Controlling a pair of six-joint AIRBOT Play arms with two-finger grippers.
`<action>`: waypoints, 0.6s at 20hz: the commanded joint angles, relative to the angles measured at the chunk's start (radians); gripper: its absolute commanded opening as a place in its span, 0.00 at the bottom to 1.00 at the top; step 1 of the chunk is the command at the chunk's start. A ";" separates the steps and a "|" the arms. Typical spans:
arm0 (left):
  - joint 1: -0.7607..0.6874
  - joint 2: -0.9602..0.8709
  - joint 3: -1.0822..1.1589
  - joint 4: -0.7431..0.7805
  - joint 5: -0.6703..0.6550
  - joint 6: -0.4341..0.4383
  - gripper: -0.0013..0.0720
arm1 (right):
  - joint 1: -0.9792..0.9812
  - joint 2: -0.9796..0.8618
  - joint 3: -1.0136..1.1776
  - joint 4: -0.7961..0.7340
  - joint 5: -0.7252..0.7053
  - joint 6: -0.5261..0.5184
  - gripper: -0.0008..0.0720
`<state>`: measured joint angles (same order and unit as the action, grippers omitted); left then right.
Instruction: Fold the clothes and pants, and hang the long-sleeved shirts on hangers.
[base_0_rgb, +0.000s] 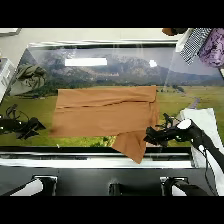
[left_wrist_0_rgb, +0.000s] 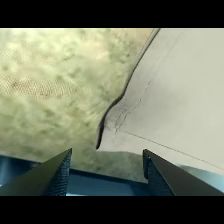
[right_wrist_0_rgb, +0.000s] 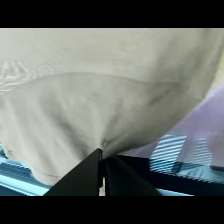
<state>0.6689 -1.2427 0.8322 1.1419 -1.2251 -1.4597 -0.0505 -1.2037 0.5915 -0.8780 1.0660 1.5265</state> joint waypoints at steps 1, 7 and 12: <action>0.044 -0.006 -0.069 -0.099 0.047 0.096 0.70 | 0.001 0.006 0.002 0.032 0.005 0.001 0.05; 0.003 -0.083 -0.097 -0.130 0.058 0.126 0.70 | 0.001 0.007 0.002 0.033 0.000 0.005 0.05; -0.019 -0.098 -0.097 -0.130 0.100 0.126 0.62 | 0.001 0.055 0.002 0.032 -0.017 0.005 0.05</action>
<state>0.6617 -1.3300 0.7380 1.0126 -1.1564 -1.3415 -0.0505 -1.1736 0.5926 -0.8474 1.0615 1.5303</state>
